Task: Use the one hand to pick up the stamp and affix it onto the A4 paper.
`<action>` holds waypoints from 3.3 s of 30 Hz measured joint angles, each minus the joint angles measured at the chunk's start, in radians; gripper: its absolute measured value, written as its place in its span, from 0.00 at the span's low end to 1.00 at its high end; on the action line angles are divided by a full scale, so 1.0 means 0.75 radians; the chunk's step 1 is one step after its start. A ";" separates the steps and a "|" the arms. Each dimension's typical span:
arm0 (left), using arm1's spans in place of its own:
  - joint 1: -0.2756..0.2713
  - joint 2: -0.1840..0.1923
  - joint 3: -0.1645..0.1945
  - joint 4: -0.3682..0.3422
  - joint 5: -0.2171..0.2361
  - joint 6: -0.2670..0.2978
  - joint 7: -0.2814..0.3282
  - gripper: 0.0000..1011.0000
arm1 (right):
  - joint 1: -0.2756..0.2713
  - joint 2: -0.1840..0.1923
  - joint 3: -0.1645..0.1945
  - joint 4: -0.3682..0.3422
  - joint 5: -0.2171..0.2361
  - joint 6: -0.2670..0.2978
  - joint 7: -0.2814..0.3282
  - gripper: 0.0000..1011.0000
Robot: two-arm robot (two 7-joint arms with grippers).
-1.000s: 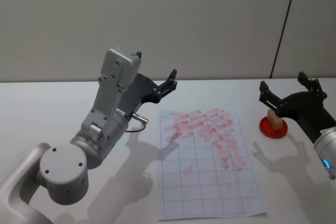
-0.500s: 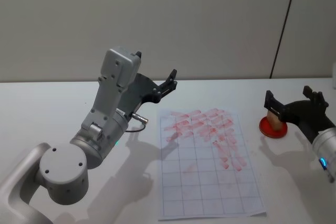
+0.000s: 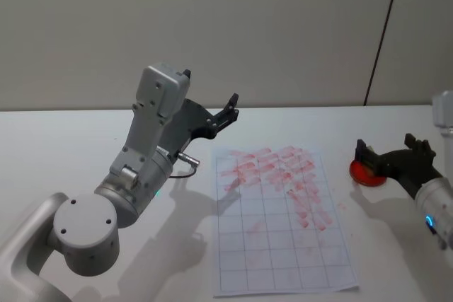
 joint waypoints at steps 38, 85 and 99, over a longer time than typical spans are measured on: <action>0.000 0.000 0.000 0.000 0.000 0.000 0.000 0.99 | 0.112 -0.053 -0.001 0.251 -0.080 0.033 0.065 0.58; 0.000 0.000 0.000 0.000 0.000 0.000 0.000 0.99 | 0.141 -0.088 -0.003 0.209 -0.105 0.032 0.089 0.21; 0.000 0.000 0.000 0.000 0.000 0.000 0.000 0.99 | 0.108 -0.111 -0.042 -0.021 -0.106 0.128 0.130 0.21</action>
